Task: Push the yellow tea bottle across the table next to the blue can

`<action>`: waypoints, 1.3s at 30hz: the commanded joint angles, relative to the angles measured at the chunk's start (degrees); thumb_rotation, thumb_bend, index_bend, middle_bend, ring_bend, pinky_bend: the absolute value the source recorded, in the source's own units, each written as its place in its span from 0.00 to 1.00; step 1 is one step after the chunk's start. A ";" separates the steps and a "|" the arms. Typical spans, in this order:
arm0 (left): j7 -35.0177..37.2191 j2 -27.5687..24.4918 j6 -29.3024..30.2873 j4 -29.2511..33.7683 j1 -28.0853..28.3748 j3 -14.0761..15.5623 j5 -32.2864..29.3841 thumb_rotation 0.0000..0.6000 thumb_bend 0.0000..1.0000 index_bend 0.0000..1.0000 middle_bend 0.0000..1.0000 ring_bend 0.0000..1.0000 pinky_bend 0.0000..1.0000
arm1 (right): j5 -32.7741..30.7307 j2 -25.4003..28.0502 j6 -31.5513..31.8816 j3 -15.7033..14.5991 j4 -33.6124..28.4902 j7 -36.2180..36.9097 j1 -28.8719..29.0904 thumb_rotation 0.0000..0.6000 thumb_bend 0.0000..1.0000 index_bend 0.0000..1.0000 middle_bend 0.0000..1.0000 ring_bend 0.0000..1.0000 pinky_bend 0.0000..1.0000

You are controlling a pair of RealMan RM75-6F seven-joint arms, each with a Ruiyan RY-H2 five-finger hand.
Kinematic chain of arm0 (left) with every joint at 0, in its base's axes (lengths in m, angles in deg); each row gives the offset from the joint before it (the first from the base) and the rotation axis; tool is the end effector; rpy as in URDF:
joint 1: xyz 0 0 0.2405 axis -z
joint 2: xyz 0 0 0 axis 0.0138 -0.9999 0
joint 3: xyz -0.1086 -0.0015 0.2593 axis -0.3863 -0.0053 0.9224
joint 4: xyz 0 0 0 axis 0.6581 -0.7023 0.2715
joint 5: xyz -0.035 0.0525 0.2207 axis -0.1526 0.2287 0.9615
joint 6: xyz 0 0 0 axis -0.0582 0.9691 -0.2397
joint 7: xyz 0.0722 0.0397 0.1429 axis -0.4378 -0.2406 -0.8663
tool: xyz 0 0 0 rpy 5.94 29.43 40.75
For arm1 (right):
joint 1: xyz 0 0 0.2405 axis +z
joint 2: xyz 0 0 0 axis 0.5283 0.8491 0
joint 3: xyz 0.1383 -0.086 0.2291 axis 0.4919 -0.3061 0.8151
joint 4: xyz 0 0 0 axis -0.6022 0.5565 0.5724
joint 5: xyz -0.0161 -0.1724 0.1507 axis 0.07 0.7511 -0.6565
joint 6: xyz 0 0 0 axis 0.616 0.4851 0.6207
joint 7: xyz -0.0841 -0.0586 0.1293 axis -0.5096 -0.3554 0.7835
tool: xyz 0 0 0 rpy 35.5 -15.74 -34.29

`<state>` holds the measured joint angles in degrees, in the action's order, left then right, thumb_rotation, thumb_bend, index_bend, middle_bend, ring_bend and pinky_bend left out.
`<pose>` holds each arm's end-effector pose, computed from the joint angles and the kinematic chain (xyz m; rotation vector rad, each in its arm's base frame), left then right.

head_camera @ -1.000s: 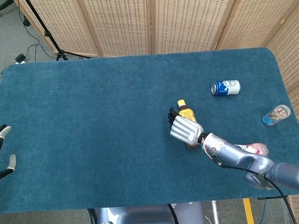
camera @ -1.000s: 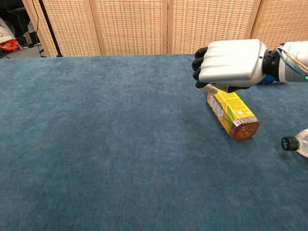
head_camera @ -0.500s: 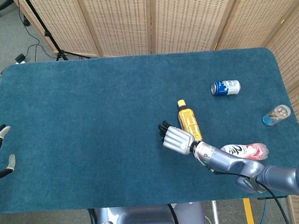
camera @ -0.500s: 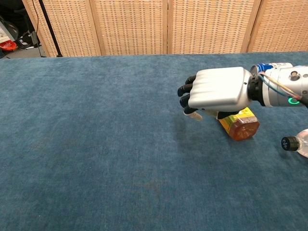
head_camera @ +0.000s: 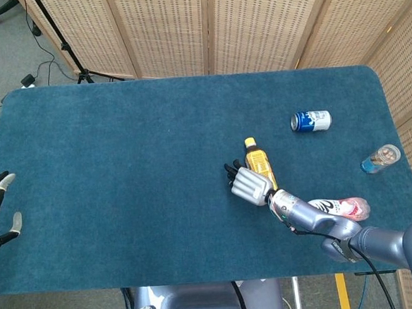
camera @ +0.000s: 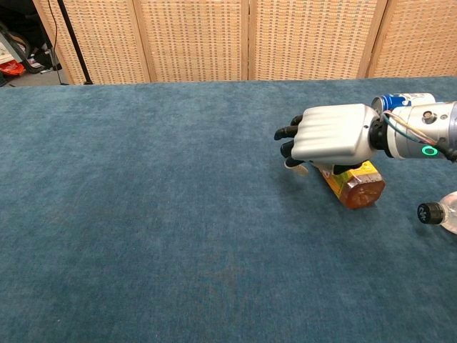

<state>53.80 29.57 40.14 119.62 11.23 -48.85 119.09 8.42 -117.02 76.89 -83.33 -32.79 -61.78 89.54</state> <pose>-0.3245 0.2395 0.1917 -1.3578 -1.1451 -0.9882 -0.1465 -0.4103 -0.0437 2.3582 0.1789 0.4127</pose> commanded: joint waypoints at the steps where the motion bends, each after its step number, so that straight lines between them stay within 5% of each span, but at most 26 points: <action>1: -0.18 0.03 -0.10 0.01 0.06 0.01 -0.03 1.00 0.58 0.00 0.00 0.00 0.00 | -0.74 0.67 -0.65 -0.35 0.38 -1.28 -0.42 1.00 1.00 0.40 0.28 0.08 0.20; 18: 1.02 -0.74 -0.06 0.03 -0.03 0.14 0.29 1.00 0.58 0.00 0.00 0.00 0.00 | -4.95 4.60 -1.33 -2.50 4.57 -6.80 -4.29 1.00 1.00 0.47 0.34 0.11 0.20; 29: 1.50 -0.92 0.30 0.03 -0.19 0.40 1.09 1.00 0.58 0.00 0.00 0.00 0.00 | -8.51 6.54 -1.85 -2.80 4.84 -3.80 -7.36 1.00 1.00 0.47 0.35 0.18 0.25; 39: 1.20 -0.85 0.37 0.24 -0.16 0.49 1.30 1.00 0.58 0.00 0.00 0.00 0.00 | -5.32 9.28 -2.29 -4.87 2.95 -0.22 -8.63 1.00 1.00 0.47 0.36 0.22 0.27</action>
<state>55.01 28.72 40.50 119.87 11.08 -48.36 120.39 2.98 -107.85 74.66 -88.08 -29.85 -62.15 81.03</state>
